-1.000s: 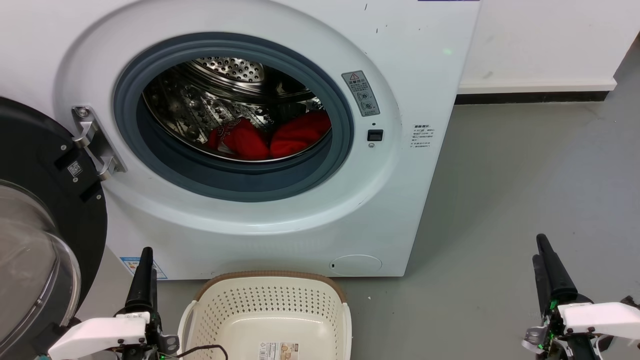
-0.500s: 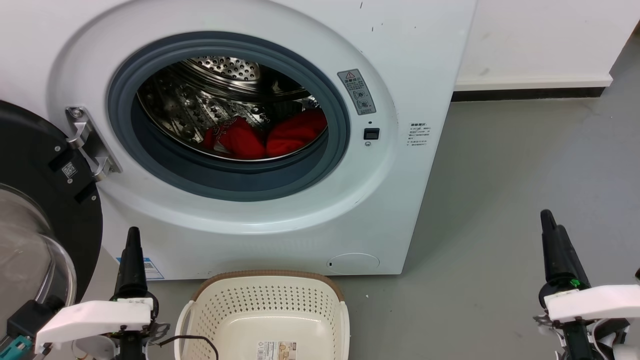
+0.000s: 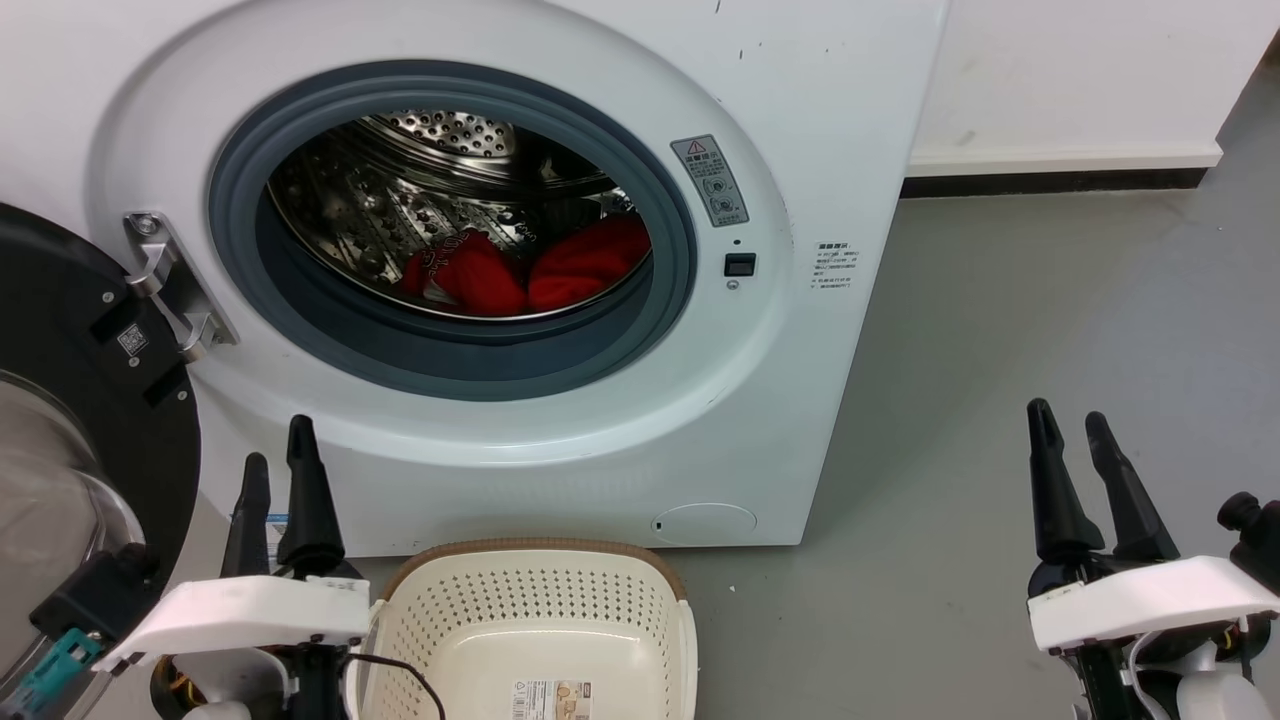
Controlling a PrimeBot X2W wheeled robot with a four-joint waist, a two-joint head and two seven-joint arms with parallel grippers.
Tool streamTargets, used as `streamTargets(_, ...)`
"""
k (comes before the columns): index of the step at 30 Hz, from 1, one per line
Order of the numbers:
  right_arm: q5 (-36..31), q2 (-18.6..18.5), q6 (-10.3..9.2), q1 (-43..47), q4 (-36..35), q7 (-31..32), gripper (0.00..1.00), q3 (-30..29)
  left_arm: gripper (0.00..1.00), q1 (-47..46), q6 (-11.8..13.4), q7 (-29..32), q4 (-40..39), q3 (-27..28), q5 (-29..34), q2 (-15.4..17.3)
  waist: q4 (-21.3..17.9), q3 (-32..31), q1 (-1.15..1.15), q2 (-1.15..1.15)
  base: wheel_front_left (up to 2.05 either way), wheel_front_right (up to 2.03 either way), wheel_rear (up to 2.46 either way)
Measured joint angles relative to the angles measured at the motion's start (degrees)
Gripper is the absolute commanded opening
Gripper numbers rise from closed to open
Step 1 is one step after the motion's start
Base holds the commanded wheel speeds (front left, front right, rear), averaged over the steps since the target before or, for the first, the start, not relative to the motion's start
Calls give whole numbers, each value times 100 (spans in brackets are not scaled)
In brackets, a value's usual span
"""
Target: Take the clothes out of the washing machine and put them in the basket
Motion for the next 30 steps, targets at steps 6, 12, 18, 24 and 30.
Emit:
streamTargets(6, -525, 0, 0, 66, -103, -104, 100, 23, 100, 80, 132, -101, -138, -247, 681, 0, -3, 1, 0, 0, 0, 0, 0)
streamTargets(12, -1160, -1, 0, 75, -164, -232, 100, 12, 100, 126, 186, -222, -309, -426, 1319, 27, -25, 4, 0, 0, 0, 0, 0)
streamTargets(18, -1546, -2, 0, 86, -129, -325, 100, -102, 100, 152, 294, -310, -349, -621, 1828, 121, -46, 9, 0, 0, 0, 0, 0)
streamTargets(24, -1970, -2, 1, 88, -87, -408, 100, -82, 100, 213, 537, -404, -391, -826, 2232, 231, -63, 18, 0, 0, 0, 0, 0)
streamTargets(30, -2324, -2, 1, 131, -4, -501, 100, -44, 100, 231, 811, -482, -391, -1103, 2603, 367, -68, 22, 0, 0, 0, 0, 0)
